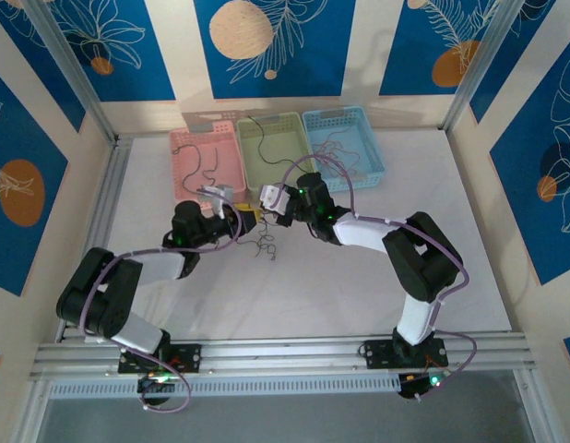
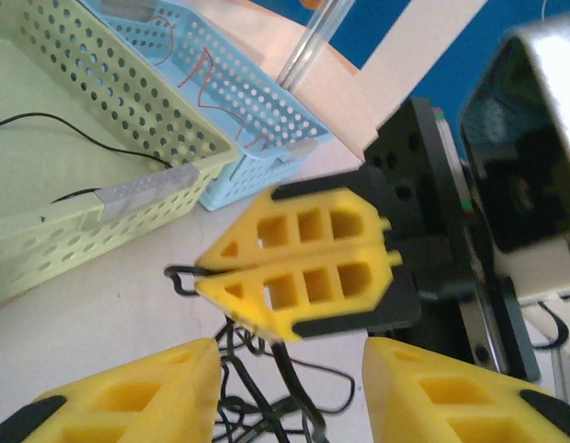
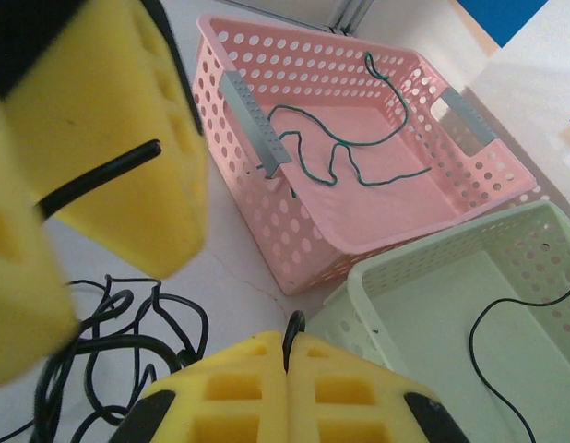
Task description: Untangle the cables
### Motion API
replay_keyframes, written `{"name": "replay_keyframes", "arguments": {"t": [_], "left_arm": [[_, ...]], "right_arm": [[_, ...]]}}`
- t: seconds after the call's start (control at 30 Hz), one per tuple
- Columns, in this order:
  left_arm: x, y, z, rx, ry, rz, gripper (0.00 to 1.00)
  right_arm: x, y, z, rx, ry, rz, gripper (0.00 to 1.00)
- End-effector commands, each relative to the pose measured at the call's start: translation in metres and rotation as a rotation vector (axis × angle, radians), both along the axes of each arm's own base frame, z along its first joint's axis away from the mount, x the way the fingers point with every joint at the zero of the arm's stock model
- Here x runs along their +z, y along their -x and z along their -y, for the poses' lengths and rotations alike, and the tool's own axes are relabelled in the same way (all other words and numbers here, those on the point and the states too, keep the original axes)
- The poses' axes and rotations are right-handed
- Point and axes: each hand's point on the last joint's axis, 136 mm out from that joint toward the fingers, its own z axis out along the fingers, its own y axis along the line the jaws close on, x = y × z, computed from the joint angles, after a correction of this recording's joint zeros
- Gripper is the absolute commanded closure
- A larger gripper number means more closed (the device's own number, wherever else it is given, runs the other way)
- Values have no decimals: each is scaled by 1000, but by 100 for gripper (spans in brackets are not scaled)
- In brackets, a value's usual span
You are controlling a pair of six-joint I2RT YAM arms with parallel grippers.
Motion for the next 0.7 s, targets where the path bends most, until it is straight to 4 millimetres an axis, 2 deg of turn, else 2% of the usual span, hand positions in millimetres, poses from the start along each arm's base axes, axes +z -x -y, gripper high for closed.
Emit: {"name": "replay_keyframes", "arguments": {"t": [0.0, 0.1, 0.17, 0.23, 0.3, 0.47, 0.67], "left_arm": [[16, -8, 7, -9, 46, 18, 55], [16, -12, 10, -12, 53, 6, 56], [12, -13, 10, -10, 43, -4, 65], [7, -13, 7, 5, 27, -13, 79], [5, -13, 2, 36, 10, -5, 100], [7, -10, -21, 162, -47, 57, 100], [4, -6, -51, 308, -122, 53, 100]], "right_arm": [[-3, 3, -5, 23, 6, 10, 100], [-2, 4, -5, 26, 4, 7, 100], [-1, 2, -4, 17, 1, 9, 100], [0, 1, -2, 10, -9, 2, 100], [2, 0, -1, 4, -20, -5, 100], [18, -11, 12, -55, -94, -64, 100], [54, -19, 42, -90, -323, -314, 100]]}}
